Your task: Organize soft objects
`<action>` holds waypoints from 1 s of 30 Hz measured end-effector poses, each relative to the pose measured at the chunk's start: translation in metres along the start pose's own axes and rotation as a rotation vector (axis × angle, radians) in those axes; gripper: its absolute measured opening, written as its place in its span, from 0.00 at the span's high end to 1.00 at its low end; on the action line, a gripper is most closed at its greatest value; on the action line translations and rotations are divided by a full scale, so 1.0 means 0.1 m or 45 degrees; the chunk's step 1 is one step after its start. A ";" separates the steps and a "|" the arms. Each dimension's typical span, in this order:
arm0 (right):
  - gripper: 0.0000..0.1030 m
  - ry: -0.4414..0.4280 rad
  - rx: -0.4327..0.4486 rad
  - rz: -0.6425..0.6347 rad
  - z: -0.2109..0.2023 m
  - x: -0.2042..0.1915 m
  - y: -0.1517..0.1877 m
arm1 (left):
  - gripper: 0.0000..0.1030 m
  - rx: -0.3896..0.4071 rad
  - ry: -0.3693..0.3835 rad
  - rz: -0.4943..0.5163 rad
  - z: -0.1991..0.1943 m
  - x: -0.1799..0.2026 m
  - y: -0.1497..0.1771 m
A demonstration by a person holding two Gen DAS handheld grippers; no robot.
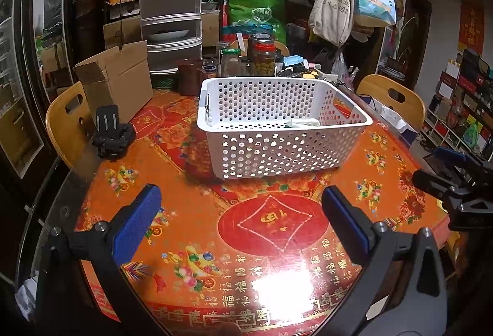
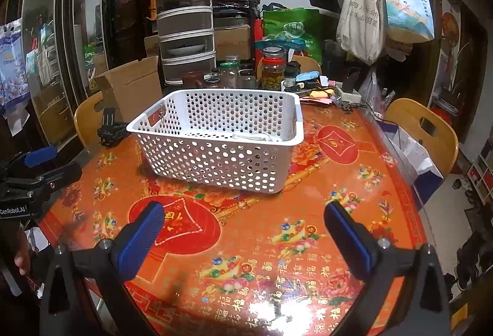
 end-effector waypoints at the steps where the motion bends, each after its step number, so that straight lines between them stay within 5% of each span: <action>1: 0.00 0.000 0.001 -0.001 0.00 0.00 0.00 | 0.00 0.001 -0.001 0.003 0.00 0.00 -0.01; 30: 0.00 -0.004 -0.003 0.004 -0.01 -0.01 0.02 | 0.00 0.003 0.008 -0.006 -0.01 0.03 -0.01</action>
Point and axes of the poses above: each gripper's, at about its wrist camera, not at the fingertips, and z roughly the way its jaws point, x to its right, y to its underside, the point moved 9 cm from there along z, roughly the way its jaws point, and after that the axes turned 12 degrees about x, right-handed, at the moved point
